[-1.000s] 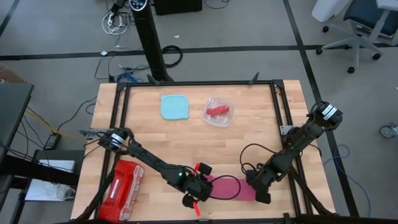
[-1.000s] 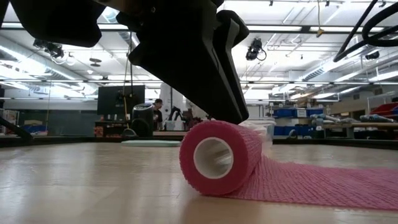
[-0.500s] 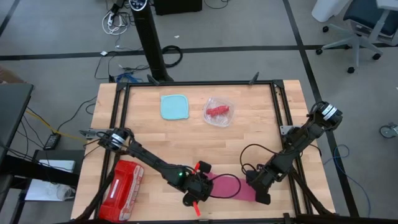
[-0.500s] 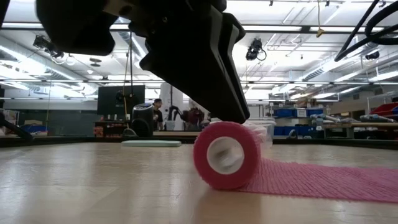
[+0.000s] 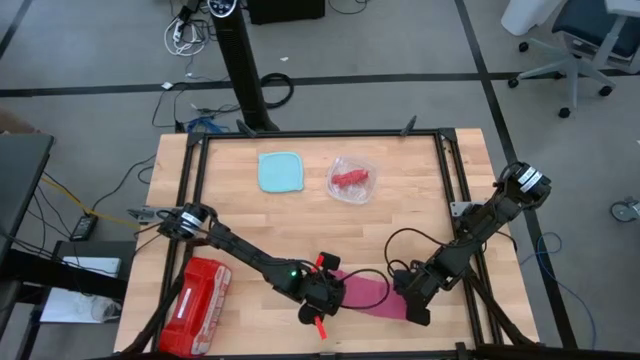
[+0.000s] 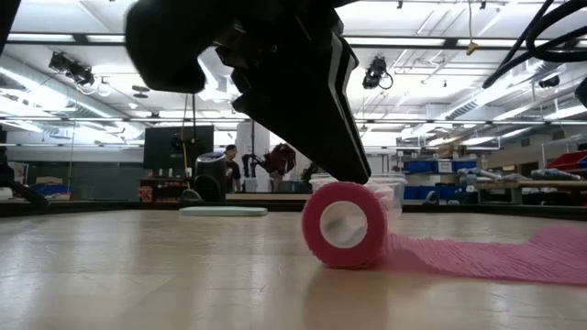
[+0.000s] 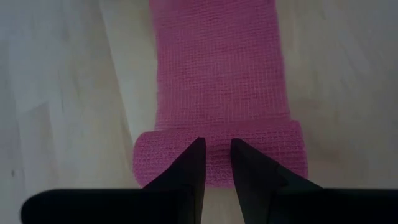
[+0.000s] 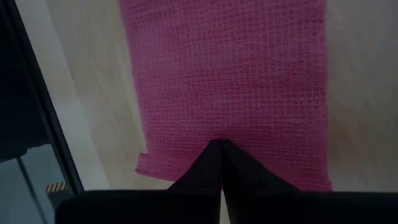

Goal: Roll bandage
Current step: Roll the pink bandage

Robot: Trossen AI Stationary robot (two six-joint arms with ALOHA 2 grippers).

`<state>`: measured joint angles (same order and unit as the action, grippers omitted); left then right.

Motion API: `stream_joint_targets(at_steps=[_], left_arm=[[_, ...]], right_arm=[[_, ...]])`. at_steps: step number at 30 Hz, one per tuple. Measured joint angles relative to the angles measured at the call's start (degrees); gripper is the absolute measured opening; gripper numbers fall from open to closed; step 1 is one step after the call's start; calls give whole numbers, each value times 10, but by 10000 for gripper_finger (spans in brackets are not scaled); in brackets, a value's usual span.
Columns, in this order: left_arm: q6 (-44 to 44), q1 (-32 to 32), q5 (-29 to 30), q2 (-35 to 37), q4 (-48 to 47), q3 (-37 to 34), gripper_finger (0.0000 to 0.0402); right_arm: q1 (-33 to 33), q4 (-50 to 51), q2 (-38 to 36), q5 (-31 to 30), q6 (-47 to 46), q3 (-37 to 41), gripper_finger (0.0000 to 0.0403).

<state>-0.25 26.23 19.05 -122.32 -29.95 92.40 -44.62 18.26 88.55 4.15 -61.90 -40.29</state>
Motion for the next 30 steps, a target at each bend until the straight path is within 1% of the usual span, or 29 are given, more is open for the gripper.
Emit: stream_joint_targets(at_steps=[4,14,17,22,23,25,30], left_arm=[[2,-5,0,0,-1,0,80],[19,-18,0,0,-16,0,80],[34,-19,-2,0,-19,0,80],[53,-19,-4,1,-24,0,80],[54,-19,-4,1,-22,0,80],[48,-19,-4,1,-13,0,81],[48,-18,-6,0,11,-1,81]], right_arm=[[0,0,-7,-27,5,0,5],[-7,46,-48,-36,-3,0,6],[-7,31,-59,-66,2,-1,6],[0,-8,-54,-153,43,-1,6],[4,-14,-53,-163,48,-1,6],[13,-32,-53,-166,54,-1,6],[20,-33,-55,-163,56,-1,6]])
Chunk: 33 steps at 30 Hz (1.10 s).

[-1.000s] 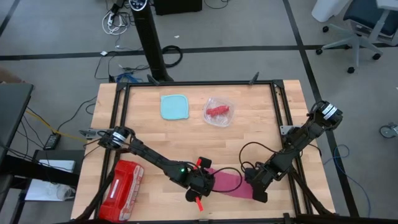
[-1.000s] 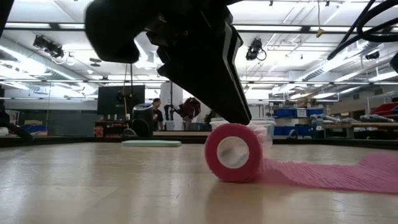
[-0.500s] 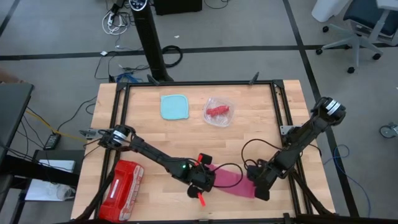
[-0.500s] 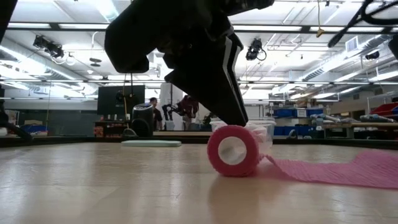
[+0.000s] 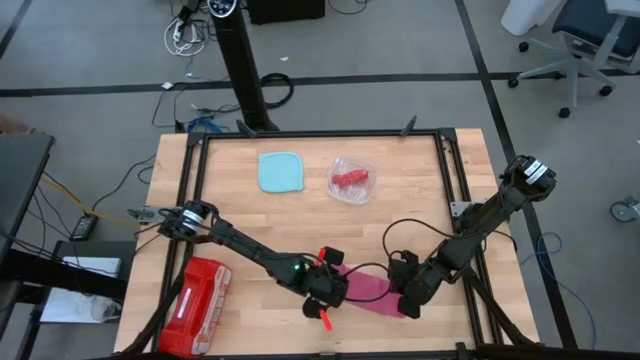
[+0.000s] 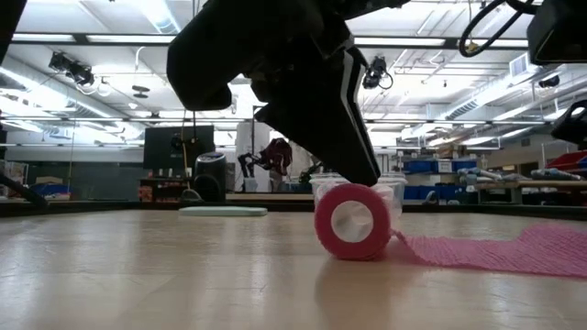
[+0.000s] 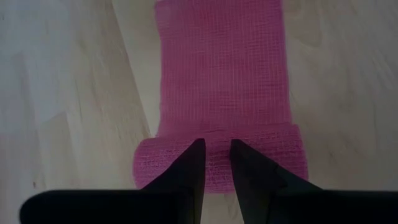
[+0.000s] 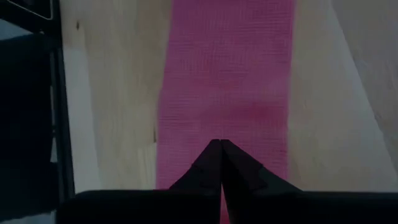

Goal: Roll bandage
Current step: Roll the pink bandage

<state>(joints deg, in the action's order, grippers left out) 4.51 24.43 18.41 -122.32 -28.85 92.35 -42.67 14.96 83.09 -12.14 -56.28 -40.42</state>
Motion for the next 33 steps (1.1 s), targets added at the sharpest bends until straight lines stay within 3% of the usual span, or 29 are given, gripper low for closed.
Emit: stream_joint_targets(at_steps=[13,17,26,33], left_arm=[[28,-8,-32,0,57,0,81],[11,-8,-78,0,64,23,81],[-14,-12,-92,1,-112,74,81],[10,-27,-91,0,-92,44,81]], right_arm=[[-4,-33,0,12,-4,0,5],[-4,-29,0,12,-2,0,4],[-4,-15,0,12,6,0,3],[-3,-15,0,12,9,0,5]])
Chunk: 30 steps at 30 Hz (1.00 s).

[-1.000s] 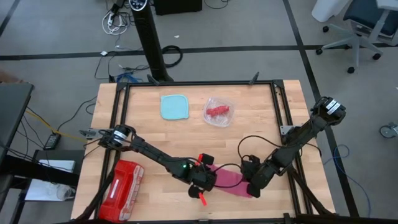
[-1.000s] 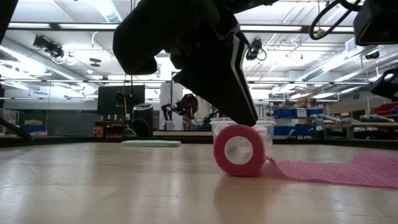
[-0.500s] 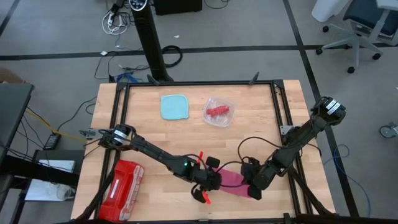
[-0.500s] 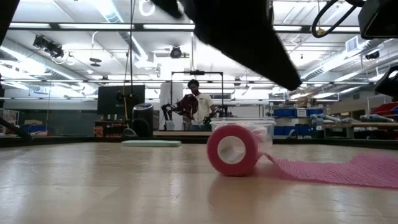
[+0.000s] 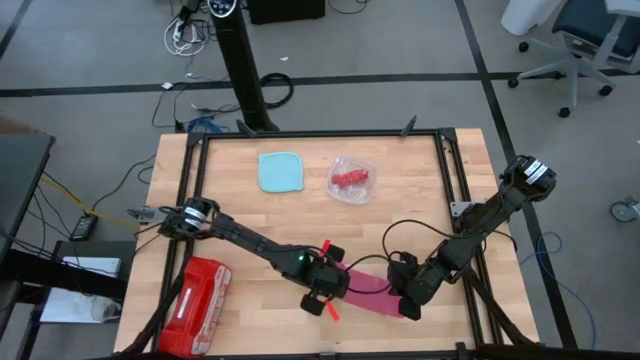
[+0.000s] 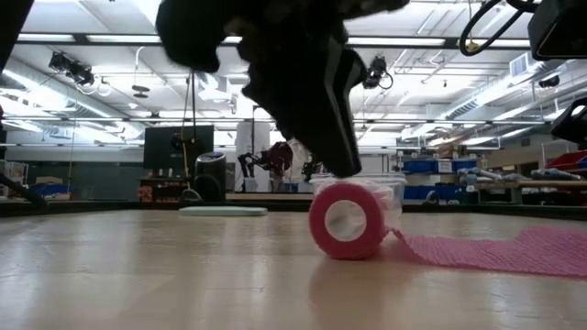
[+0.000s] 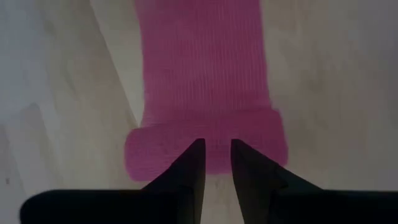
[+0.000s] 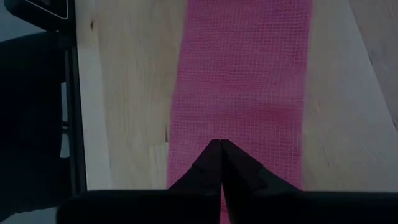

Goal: Roll bandage
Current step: Roll the pink bandage

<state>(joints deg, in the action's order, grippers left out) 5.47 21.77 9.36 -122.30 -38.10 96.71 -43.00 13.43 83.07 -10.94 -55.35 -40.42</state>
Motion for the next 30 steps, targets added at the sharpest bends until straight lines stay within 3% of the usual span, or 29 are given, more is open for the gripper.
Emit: stream_joint_targets(at_steps=[9,21,26,30], left_arm=[[1,-5,-24,2,106,-50,81],[4,1,-16,2,276,-120,81],[-7,1,-16,0,307,-125,81],[-20,8,-37,0,278,-91,81]], right_arm=[[0,3,0,0,0,0,4],[18,9,0,0,-4,0,2],[30,-3,0,-40,-9,0,4],[41,-47,0,-59,20,0,4]])
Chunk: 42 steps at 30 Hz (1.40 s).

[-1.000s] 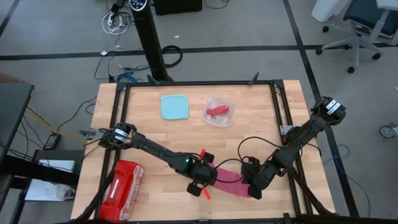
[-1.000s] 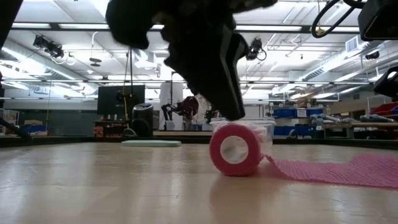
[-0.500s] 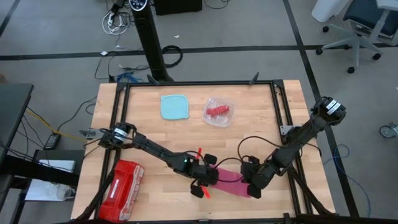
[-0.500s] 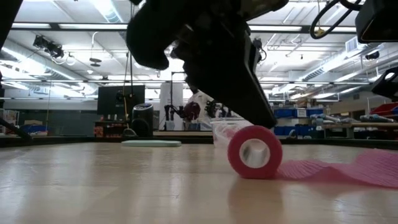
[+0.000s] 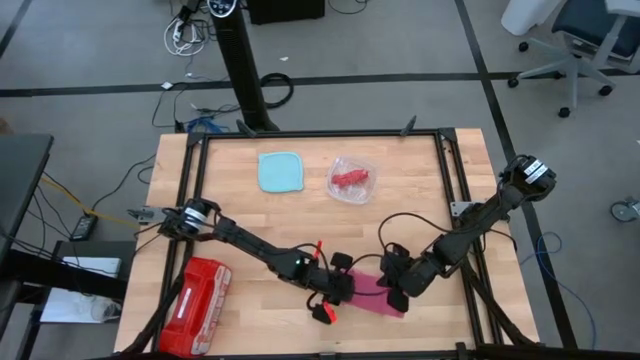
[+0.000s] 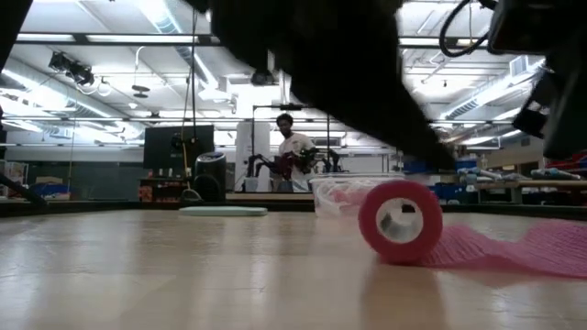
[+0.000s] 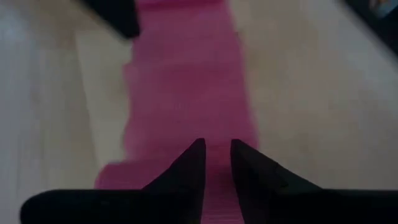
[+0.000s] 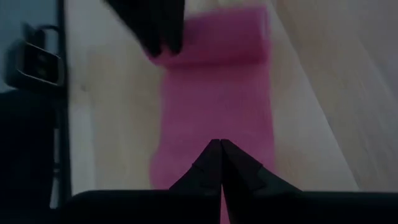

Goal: Roll bandage
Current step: Roll the pink bandage

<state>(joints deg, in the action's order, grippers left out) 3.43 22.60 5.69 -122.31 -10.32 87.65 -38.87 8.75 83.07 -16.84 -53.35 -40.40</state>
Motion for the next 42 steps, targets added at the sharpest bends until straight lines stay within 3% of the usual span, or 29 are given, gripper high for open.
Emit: stream_joint_targets(at_steps=[6,9,14,24,33,42], left_arm=[[4,15,-4,1,-122,81,81],[14,18,26,3,-205,107,81],[37,16,80,3,-278,110,81],[76,13,82,3,-169,51,80],[69,13,77,-9,-87,25,80],[65,19,74,-40,26,22,80]], right_arm=[[13,-15,0,-1,28,0,3],[15,-14,0,4,28,0,4],[15,-7,0,69,9,0,2],[-27,58,0,124,-47,0,2],[-42,135,2,122,-62,0,4],[-41,133,2,113,-55,0,4]])
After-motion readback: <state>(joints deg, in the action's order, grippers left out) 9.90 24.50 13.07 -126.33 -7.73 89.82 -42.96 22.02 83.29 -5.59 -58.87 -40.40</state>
